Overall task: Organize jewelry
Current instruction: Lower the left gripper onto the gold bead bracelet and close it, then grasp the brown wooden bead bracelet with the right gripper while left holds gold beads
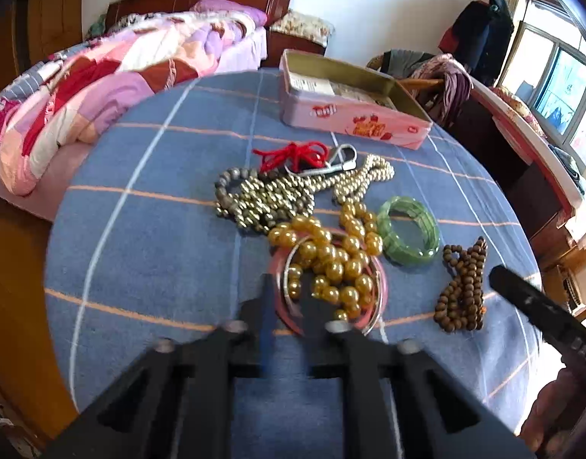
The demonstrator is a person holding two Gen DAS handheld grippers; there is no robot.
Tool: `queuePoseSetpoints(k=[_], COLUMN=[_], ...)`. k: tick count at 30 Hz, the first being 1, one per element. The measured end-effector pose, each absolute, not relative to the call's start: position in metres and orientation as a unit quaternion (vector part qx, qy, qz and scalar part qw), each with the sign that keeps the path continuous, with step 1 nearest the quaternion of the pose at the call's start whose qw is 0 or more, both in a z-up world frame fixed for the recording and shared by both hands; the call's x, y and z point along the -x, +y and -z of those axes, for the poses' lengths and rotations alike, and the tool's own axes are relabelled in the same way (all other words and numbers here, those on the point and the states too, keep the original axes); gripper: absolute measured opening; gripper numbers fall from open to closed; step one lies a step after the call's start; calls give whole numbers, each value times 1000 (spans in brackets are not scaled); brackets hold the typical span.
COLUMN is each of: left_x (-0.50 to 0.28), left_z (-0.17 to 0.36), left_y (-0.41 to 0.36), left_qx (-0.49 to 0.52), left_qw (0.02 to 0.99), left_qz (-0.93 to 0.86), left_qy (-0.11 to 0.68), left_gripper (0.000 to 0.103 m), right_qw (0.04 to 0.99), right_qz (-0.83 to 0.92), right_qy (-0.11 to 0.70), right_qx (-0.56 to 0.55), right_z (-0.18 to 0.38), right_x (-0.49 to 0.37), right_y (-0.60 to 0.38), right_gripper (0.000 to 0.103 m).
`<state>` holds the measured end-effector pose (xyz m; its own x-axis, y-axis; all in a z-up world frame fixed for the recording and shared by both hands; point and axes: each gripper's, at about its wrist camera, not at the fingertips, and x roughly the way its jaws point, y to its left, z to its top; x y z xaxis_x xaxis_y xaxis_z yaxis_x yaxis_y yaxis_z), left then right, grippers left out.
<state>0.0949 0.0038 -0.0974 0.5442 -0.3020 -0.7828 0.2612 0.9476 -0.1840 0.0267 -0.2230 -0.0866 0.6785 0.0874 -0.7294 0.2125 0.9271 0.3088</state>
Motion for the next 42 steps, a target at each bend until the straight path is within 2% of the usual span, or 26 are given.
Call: queuePoseSetpoints(k=[8,10,14,18,21,22,25,27,28,29,31,34,36,38,42], left_x=[-79,-75,-71,-75,-77,-77,-80,-87,-88,-89,-89,-84,-85,-87,-87], left_z=[63,50,28,29,44,48,63,78,83,88,94,99,99,97,80], left_y=[19,21,25,22,12,9,-8,-17,-19,-20,-22,-27,-24,-18,5], left_qx=[53,60,67,29,-3,-6,-13,-18,-20,-22,-19,-26,-18,0,69], left_qw=[899,905,914,915,901,896,882,868,866,866,862,863,861,860,869], left_qz=[209,222,239,228,235,241,256,249,237,226,228,238,240,242,255], left_qy=[382,359,322,331,365,373,396,430,439,445,452,446,447,449,419], left_gripper=[8,1,2,1,11,17,23,40,53,57,56,30,27,11,11], right_qw=[901,904,905,907,905,903,901,902,903,904,904,900,898,897,898], right_qz=[39,34,21,14,15,17,20,22,23,25,31,36,36,36,38], right_qy=[384,378,381,379,381,384,387,385,383,380,378,382,384,384,383], right_qx=[-195,-196,-190,-183,-187,-191,-196,-196,-196,-195,-197,-208,-212,-216,-213], right_z=[80,77,77,75,77,79,80,79,78,77,77,80,83,84,84], right_x=[-23,-22,-23,-22,-23,-24,-24,-22,-21,-20,-18,-20,-20,-19,-17], right_y=[-226,-225,-219,-213,-214,-215,-218,-221,-222,-224,-227,-232,-234,-235,-235], right_gripper=[65,65,61,61,61,61,61,61,61,61,61,61,61,61,61])
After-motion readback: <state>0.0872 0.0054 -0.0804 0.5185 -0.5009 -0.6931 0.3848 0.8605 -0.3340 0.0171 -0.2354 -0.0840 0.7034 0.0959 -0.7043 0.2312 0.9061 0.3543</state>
